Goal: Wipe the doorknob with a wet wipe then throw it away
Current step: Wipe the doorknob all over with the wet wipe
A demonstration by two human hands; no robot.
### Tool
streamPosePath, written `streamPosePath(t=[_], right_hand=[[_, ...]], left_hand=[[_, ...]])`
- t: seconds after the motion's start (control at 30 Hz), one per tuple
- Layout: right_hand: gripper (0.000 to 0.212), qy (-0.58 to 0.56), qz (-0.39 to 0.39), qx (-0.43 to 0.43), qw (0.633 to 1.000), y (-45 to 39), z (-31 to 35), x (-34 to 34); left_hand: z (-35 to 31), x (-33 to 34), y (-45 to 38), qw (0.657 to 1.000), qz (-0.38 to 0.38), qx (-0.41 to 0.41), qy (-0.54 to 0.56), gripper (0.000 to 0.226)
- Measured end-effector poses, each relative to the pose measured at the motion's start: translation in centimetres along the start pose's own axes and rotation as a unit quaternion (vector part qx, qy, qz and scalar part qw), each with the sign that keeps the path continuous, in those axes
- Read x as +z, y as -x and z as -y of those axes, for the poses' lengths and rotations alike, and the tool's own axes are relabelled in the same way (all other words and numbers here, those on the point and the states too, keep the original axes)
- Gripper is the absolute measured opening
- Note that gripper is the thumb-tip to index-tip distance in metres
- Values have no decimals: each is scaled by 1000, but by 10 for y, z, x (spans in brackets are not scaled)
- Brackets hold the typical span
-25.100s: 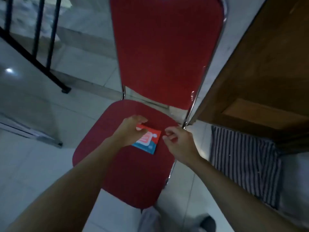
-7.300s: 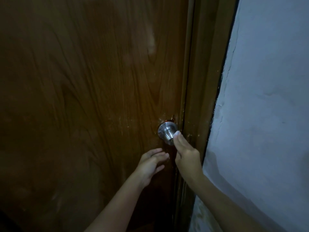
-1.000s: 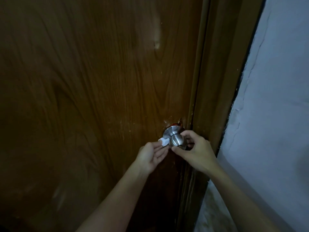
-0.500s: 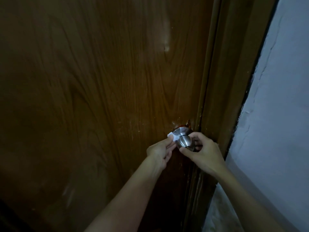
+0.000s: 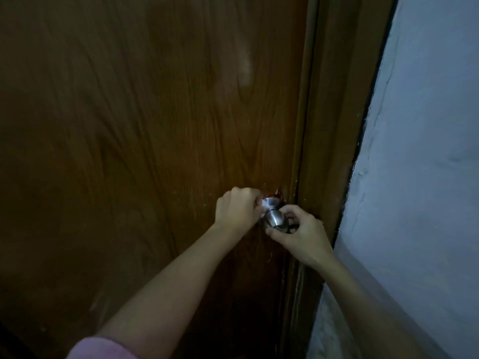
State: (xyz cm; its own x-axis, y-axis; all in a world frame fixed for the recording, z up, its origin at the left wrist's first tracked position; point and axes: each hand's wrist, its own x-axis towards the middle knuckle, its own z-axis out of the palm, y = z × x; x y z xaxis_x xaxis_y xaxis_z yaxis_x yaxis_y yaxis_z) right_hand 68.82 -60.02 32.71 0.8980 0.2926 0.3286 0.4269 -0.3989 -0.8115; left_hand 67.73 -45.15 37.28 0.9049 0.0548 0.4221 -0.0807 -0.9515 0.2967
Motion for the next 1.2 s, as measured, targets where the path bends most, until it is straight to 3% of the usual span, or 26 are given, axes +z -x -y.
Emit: streamPosePath(t=[0.27, 0.5, 0.73, 0.93, 1.2], right_hand=[[35, -14, 4, 9, 1000, 0, -1, 1], [37, -10, 3, 13, 1000, 0, -1, 0], [34, -8, -6, 19, 1000, 1, 1, 0], [36, -10, 0, 20, 1000, 1, 1, 0], [36, -5, 3, 17, 1000, 1, 0, 1]], left_hand=[[-8, 4, -5, 992, -30, 106, -56, 20], [-19, 8, -17, 978, -2, 176, -116, 21], [27, 6, 11, 978, 32, 157, -136, 22], [19, 7, 5, 970, -98, 208, -75, 18], [21, 28, 5, 978, -98, 172, -69, 9]])
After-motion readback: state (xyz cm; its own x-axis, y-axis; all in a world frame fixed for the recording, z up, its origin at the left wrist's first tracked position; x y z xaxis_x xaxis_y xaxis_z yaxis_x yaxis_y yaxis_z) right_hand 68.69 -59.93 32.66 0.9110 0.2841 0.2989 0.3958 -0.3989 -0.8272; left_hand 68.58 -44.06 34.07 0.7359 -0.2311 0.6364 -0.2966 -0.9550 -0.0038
